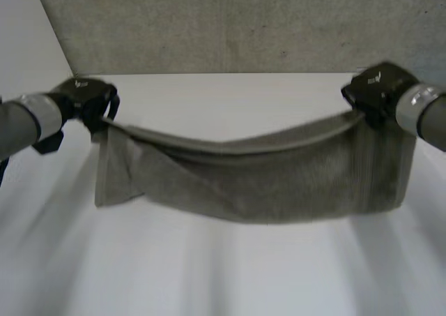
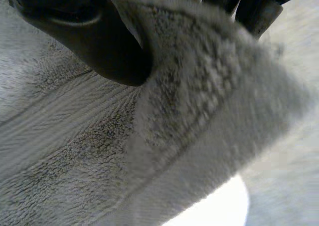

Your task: Fold the towel.

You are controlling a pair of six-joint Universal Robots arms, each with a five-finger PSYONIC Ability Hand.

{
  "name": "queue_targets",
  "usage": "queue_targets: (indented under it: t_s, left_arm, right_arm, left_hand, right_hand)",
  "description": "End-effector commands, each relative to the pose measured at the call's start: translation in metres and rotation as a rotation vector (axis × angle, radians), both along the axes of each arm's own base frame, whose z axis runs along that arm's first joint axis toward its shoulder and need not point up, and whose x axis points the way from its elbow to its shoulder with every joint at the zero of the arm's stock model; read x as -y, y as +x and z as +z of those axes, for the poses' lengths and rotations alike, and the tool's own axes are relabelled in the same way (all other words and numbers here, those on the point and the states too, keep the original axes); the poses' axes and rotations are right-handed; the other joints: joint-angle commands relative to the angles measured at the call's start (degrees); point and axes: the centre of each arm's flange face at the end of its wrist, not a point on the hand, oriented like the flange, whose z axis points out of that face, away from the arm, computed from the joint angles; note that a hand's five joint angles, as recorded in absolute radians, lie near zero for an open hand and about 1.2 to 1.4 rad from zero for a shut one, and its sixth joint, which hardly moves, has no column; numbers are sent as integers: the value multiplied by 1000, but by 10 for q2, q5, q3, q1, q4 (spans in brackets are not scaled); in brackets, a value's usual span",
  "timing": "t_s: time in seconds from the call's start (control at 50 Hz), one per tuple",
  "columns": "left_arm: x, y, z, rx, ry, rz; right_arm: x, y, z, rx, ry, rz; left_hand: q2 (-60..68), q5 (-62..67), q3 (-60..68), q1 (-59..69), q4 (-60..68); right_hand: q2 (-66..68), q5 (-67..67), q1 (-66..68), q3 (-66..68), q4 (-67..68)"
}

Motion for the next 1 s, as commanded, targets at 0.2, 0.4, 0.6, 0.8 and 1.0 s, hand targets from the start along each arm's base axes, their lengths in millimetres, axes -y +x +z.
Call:
queue_targets:
  t_s: [0.2,0.4,0.6,0.8,1.0]
  left_arm:
    - [17,-9,185,-491,-635,129]
    - [21,-14,97,-390,-406,116]
    - [9,-19,-36,-62,-299,68]
    - [-22,-16,-95,125,-237,18]
    - [-40,-13,-96,134,-208,11]
  right_arm:
    - [19,3,147,410,-881,-81]
    - [15,6,79,306,-552,-55]
    - [7,17,-45,204,-178,13]
    - [-14,17,-122,83,22,28]
    - [-28,12,-97,97,-23,28]
  left_hand:
    - [-65,-147,-86,-21,-72]
    - [-65,-147,-86,-21,-72]
    - [-65,-147,-86,-21,-72]
    - [-65,-147,-86,-21,-72]
    - [-65,-147,-86,-21,-72]
  right_hand:
    - [50,28,36,40,34]
    - [50,28,36,40,34]
    - [50,28,36,40,34]
    - [50,28,36,40,34]
    - [50,28,36,40,34]
